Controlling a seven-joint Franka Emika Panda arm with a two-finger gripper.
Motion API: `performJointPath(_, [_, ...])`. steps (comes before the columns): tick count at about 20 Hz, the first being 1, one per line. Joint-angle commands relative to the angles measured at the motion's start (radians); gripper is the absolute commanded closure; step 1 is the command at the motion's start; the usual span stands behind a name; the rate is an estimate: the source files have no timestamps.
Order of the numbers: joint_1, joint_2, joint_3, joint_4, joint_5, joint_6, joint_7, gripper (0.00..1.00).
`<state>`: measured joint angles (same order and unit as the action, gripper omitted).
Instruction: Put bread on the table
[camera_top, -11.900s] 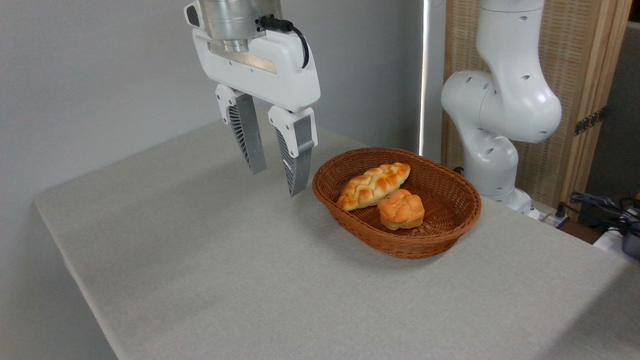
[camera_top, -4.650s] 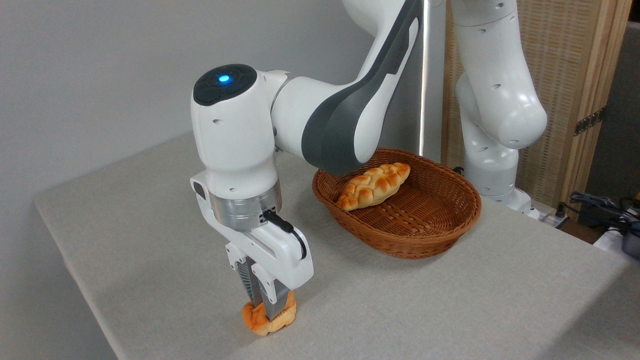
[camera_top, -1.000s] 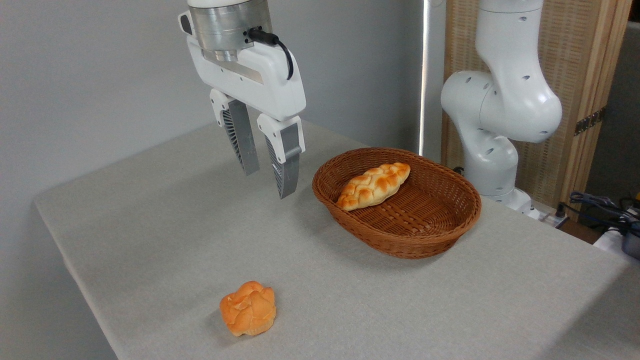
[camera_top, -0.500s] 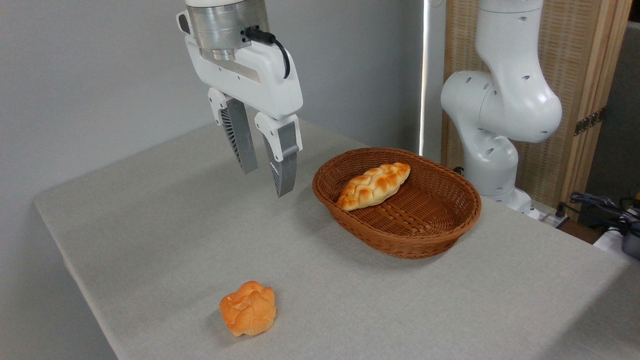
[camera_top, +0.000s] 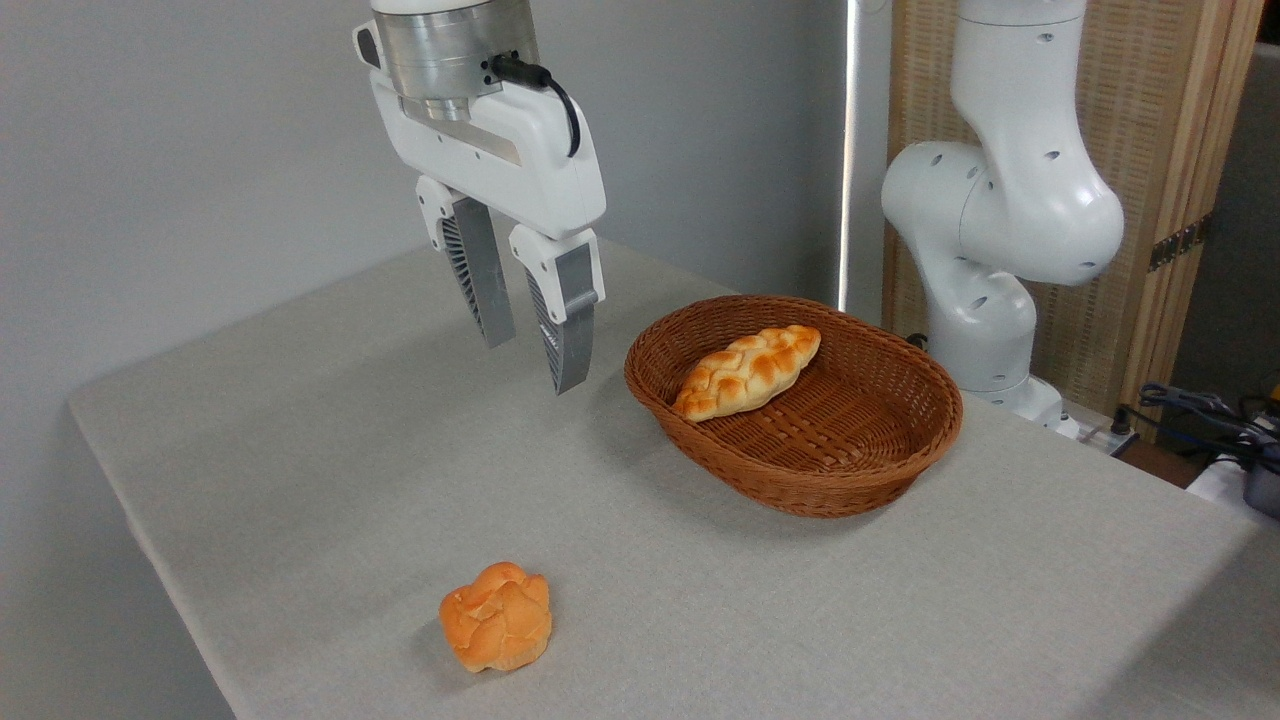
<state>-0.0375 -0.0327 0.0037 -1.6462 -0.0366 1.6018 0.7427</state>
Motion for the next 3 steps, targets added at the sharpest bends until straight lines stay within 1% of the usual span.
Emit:
performJointPath(1, [-0.002,-0.019,-0.001,-0.020,0.017,0.020,-0.019,0.00])
performJointPath(3, [-0.002,-0.019,-0.001,-0.020,0.017,0.017,-0.019,0.00])
